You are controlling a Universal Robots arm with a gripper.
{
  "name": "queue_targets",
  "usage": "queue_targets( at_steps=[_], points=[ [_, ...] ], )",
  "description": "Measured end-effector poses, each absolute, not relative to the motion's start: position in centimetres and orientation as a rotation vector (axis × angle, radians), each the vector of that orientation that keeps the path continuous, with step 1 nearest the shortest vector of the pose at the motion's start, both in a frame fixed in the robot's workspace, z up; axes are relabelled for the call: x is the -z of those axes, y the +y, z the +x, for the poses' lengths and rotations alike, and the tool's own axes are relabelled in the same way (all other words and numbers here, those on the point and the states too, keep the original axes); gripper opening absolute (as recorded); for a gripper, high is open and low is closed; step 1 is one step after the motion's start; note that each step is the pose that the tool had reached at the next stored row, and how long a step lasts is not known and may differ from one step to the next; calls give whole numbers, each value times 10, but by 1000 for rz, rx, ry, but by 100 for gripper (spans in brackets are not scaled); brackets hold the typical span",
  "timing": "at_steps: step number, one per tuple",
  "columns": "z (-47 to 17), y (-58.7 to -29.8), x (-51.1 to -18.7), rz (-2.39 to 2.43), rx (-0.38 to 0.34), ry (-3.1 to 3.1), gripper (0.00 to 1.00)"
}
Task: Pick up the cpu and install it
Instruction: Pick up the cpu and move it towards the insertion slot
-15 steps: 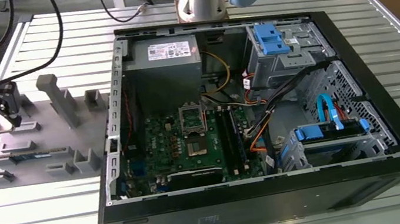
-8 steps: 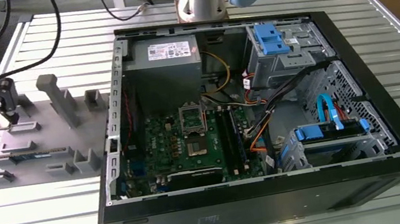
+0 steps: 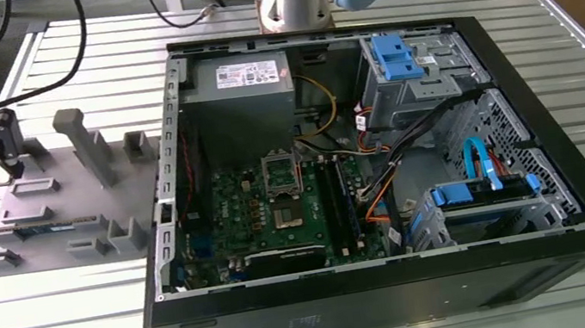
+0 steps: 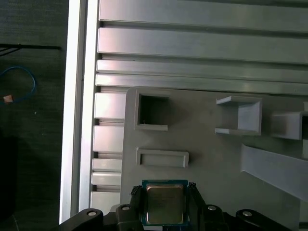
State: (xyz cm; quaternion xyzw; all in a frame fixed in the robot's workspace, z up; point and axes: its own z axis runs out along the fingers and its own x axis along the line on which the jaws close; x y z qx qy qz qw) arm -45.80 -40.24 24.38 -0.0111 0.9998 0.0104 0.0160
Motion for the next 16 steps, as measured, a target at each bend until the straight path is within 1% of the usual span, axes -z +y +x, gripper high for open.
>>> queue_targets(
  at_steps=[16],
  points=[
    [-458,-402,-248,-34,-32,3110,47]
  ],
)
